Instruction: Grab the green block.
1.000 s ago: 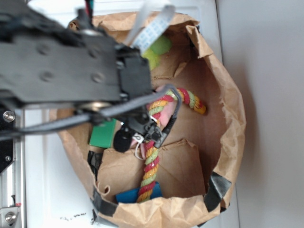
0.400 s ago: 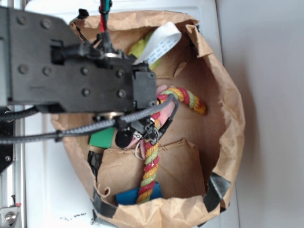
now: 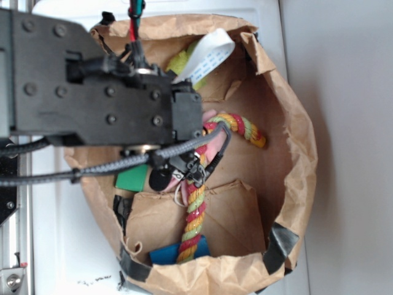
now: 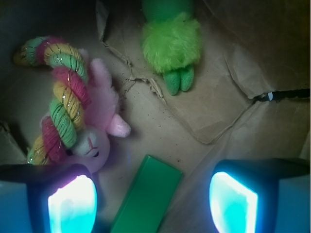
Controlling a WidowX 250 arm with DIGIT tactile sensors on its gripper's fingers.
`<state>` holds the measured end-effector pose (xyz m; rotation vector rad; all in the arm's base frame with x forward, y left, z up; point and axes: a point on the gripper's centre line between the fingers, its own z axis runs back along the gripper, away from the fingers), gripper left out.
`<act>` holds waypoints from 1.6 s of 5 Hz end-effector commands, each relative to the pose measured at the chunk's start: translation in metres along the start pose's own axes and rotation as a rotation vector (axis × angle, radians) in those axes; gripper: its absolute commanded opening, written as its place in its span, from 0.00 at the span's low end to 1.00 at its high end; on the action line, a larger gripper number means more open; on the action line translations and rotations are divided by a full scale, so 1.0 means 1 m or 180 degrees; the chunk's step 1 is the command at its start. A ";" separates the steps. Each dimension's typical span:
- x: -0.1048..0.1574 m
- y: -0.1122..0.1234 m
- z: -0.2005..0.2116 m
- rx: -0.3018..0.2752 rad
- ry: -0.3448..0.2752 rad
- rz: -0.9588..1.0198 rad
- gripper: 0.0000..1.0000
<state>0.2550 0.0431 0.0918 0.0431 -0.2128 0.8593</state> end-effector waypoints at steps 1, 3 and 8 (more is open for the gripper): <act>0.008 0.009 -0.008 -0.0011 -0.0068 -0.0164 1.00; -0.002 0.014 -0.019 0.0025 -0.0003 -0.0363 1.00; -0.019 0.009 -0.033 -0.0364 0.0276 -0.0182 1.00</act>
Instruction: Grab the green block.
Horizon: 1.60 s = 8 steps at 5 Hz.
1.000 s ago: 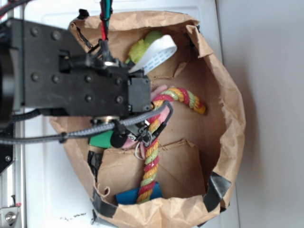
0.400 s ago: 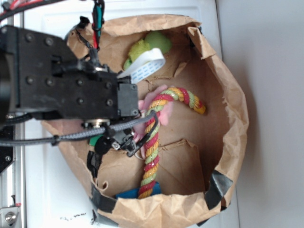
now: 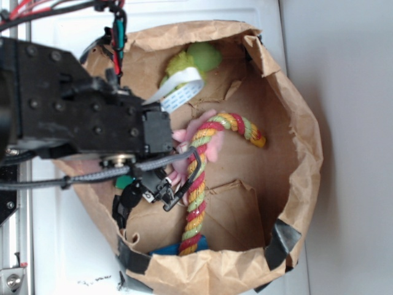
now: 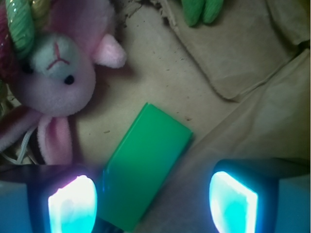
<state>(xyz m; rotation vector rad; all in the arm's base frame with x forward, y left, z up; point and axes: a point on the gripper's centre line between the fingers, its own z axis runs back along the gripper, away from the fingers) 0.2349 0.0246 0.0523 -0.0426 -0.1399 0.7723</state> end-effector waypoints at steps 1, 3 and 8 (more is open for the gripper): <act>0.022 0.005 0.000 -0.0273 -0.0051 0.0168 1.00; 0.022 0.005 -0.013 -0.0115 -0.0077 0.0141 1.00; 0.002 0.012 -0.037 0.0049 0.0069 -0.0055 1.00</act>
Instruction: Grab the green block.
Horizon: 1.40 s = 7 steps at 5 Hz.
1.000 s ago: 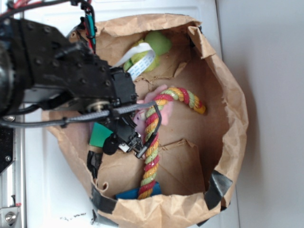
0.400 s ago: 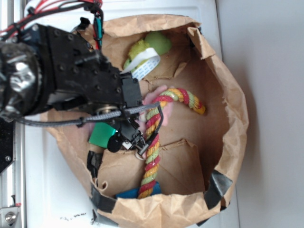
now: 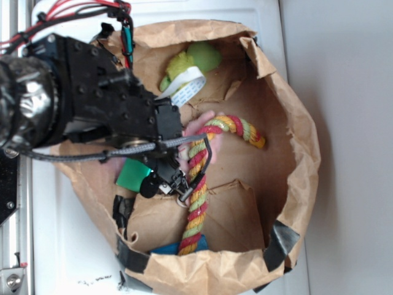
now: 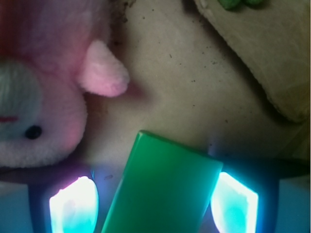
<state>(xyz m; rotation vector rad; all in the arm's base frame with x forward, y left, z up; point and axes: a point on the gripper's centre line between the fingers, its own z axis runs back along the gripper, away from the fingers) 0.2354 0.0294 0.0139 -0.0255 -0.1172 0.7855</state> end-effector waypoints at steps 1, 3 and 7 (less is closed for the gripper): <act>0.003 0.005 0.001 0.0014 0.0004 -0.0060 1.00; 0.001 0.004 0.003 0.0018 -0.0028 -0.0030 0.00; 0.005 0.018 0.082 -0.0267 -0.0182 -0.0089 0.00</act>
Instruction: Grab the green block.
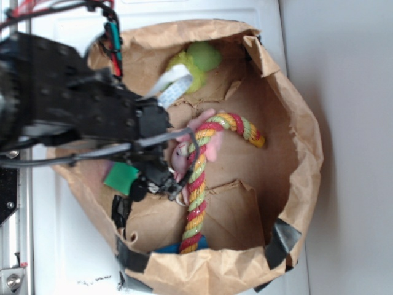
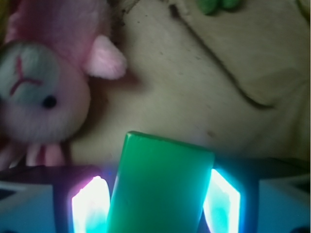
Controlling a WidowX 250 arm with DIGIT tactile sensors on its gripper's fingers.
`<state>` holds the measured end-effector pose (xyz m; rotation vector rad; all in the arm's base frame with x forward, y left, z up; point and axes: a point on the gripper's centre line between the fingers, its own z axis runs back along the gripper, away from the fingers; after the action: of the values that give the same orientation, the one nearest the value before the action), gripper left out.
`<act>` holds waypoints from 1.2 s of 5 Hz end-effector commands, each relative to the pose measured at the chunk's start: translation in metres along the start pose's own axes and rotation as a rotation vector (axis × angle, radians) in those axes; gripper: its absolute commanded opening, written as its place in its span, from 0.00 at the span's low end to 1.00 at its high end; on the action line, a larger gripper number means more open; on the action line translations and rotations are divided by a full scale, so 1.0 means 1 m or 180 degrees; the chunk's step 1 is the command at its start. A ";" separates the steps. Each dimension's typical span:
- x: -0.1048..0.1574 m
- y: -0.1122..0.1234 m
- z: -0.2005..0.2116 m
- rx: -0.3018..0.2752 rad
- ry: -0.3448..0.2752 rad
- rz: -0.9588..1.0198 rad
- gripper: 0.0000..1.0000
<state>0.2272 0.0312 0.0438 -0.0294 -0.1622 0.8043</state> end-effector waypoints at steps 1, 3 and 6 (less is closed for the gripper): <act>0.014 0.005 0.088 -0.0306 -0.0005 -0.0309 0.00; 0.023 -0.018 0.116 -0.0191 -0.0359 -0.1044 0.00; 0.042 -0.048 0.133 -0.0142 -0.0548 -0.1730 0.00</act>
<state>0.2669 0.0187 0.1703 0.0356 -0.2933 0.2931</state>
